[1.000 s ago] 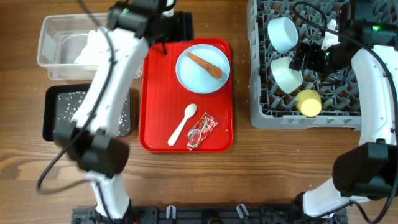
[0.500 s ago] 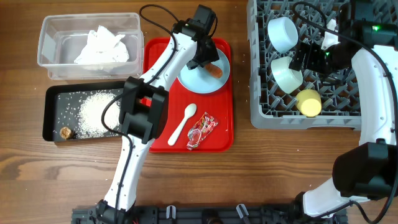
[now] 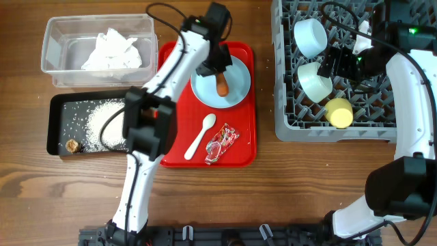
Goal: Sort waste into correct bins and load items into the dishwasher rack
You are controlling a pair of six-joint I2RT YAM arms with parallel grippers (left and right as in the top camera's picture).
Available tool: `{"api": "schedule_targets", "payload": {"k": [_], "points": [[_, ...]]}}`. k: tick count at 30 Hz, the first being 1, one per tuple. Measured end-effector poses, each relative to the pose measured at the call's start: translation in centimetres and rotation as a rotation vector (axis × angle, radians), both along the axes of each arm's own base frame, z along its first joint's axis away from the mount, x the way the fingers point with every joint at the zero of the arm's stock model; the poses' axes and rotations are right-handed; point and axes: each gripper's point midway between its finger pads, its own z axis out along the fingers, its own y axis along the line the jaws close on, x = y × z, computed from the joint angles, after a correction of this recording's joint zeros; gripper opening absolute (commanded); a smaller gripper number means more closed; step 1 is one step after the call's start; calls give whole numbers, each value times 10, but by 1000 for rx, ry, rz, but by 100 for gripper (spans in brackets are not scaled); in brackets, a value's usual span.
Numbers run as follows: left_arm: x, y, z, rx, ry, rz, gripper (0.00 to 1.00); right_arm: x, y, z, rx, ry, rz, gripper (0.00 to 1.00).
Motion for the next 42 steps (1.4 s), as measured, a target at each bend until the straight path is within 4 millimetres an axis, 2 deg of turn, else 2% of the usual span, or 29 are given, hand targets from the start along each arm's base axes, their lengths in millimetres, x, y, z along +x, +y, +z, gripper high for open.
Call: {"api": "schedule_targets", "payload": {"k": [1, 2, 3, 4, 5, 6, 7, 9, 11, 13, 15, 17, 19, 22, 23, 25, 26, 29, 30, 31, 32, 34, 37, 38, 40, 42], "points": [[-1, 12, 31, -7, -32, -3, 7, 0, 0, 0, 0, 0, 0, 100], [0, 19, 49, -14, -57, 0, 7, 0, 0, 0, 0, 0, 0, 100], [-4, 34, 85, -22, -97, 9, 6, 0, 0, 0, 0, 0, 0, 100], [-11, 58, 126, -22, -148, 37, 6, 0, 0, 0, -1, -1, 0, 100], [-19, 82, 156, -5, -185, 73, 6, 0, 0, 0, 0, 0, 0, 100], [-30, 109, 176, 29, -198, 113, 6, 0, 0, 0, 0, 0, 0, 100], [-37, 131, 188, 58, -204, 153, 6, 0, 0, 0, 0, -1, 0, 100], [-56, 192, 201, 148, -176, 265, 6, 0, 0, 0, 0, -1, 0, 100], [-66, 240, 199, 204, -129, 367, 5, 0, 0, 0, 0, -2, 0, 100], [-88, 284, 194, 261, -45, 463, 4, 0, 0, 0, 0, -2, 0, 100], [-105, 326, 189, 300, 11, 562, 4, 1, 0, 0, -1, -3, 0, 100], [-119, 357, 179, 316, 61, 638, 4, 1, 0, 0, -1, -3, 0, 100], [-138, 383, 155, 325, 151, 721, 4, 1, 0, 0, -1, -3, 0, 100], [-153, 399, 107, 323, 248, 772, 5, 1, 0, 0, -1, -4, 0, 100], [-156, 398, 89, 323, 273, 769, 10, 1, 0, 0, 0, -3, 0, 100], [-154, 398, 66, 322, 273, 773, 14, 1, 0, 0, -1, -6, 0, 100], [-150, 400, 40, 322, 251, 782, 15, 1, 0, 0, -1, -5, 0, 100], [-141, 404, 7, 321, 192, 814, 17, 0, 0, 0, 0, -1, 0, 100], [-142, 403, -7, 318, 182, 830, 23, 0, 0, 0, -1, -1, 0, 100], [-143, 403, -11, 317, 180, 834, 39, 0, 0, 0, 0, 0, 0, 100], [-144, 403, -14, 317, 178, 839, 49, 0, 0, 0, 0, -1, 0, 100], [-145, 402, -14, 315, 183, 845, 58, 0, 0, 0, 0, 0, 0, 100], [-144, 400, -11, 304, 190, 820, 59, 0, 0, 0, 0, 0, 0, 100], [-141, 401, -2, 300, 186, 813, 58, 0, 0, 0, 1, -1, 1, 100], [-121, 406, 22, 289, 118, 801, 58, 0, 1, 0, 6, -2, 2, 100], [-98, 406, 56, 258, 7, 776, 58, 0, 1, 0, 7, -1, 2, 100]]}}
